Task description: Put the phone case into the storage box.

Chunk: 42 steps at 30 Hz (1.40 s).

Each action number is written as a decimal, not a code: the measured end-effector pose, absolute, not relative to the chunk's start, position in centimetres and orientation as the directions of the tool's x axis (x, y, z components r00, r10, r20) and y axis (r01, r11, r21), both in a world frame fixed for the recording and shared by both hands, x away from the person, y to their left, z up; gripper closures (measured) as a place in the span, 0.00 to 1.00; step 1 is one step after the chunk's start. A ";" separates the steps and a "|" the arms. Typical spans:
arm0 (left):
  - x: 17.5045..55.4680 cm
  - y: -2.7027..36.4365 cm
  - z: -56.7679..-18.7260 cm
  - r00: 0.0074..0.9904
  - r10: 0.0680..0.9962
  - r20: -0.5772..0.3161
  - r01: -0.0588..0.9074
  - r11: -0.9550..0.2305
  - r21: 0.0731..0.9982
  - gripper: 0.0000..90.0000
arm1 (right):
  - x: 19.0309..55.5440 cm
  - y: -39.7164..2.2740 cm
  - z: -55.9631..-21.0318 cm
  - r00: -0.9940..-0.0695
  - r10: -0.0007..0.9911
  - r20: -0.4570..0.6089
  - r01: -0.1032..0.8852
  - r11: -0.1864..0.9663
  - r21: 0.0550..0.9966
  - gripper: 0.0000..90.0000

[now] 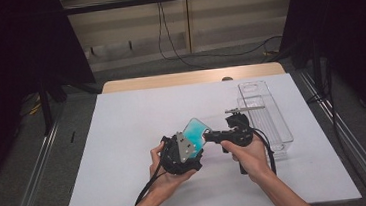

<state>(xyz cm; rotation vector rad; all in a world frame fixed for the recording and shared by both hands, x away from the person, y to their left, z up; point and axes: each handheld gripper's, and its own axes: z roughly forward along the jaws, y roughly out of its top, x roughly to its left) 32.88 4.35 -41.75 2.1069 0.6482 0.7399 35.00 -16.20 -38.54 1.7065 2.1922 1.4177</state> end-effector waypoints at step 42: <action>33.9 5.1 -41.5 0.706 0.680 0.198 0.225 -0.481 0.847 0.09 | 34.6 -16.4 -38.3 -0.413 0.699 0.584 0.750 -0.103 0.654 0.92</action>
